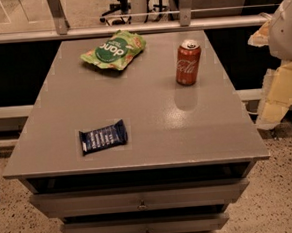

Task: Move rxbar blueberry near coke can

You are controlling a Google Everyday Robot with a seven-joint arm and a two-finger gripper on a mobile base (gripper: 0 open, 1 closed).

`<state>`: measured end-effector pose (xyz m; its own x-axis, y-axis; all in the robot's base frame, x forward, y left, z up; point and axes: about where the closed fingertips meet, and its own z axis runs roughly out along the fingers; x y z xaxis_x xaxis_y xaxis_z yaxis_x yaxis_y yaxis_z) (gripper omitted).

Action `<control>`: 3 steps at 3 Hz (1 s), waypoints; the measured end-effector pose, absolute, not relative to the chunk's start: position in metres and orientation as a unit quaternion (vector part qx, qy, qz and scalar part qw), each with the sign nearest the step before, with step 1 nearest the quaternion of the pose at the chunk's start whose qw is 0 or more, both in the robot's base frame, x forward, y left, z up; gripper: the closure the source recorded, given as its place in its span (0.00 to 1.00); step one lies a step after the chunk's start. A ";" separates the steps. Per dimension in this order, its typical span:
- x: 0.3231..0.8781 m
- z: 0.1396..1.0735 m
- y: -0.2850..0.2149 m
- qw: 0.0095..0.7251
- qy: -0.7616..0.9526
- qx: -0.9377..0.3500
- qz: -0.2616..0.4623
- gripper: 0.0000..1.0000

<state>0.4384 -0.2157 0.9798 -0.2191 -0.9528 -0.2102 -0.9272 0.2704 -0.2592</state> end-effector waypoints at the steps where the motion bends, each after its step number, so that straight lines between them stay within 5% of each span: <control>1: 0.438 0.980 -0.216 0.165 0.780 -0.603 -0.039 0.00; 3: 0.454 0.920 -0.102 0.191 0.737 -0.644 0.077 0.00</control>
Offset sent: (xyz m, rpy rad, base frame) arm 0.0161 0.1070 -0.0638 0.2020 0.1087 0.1701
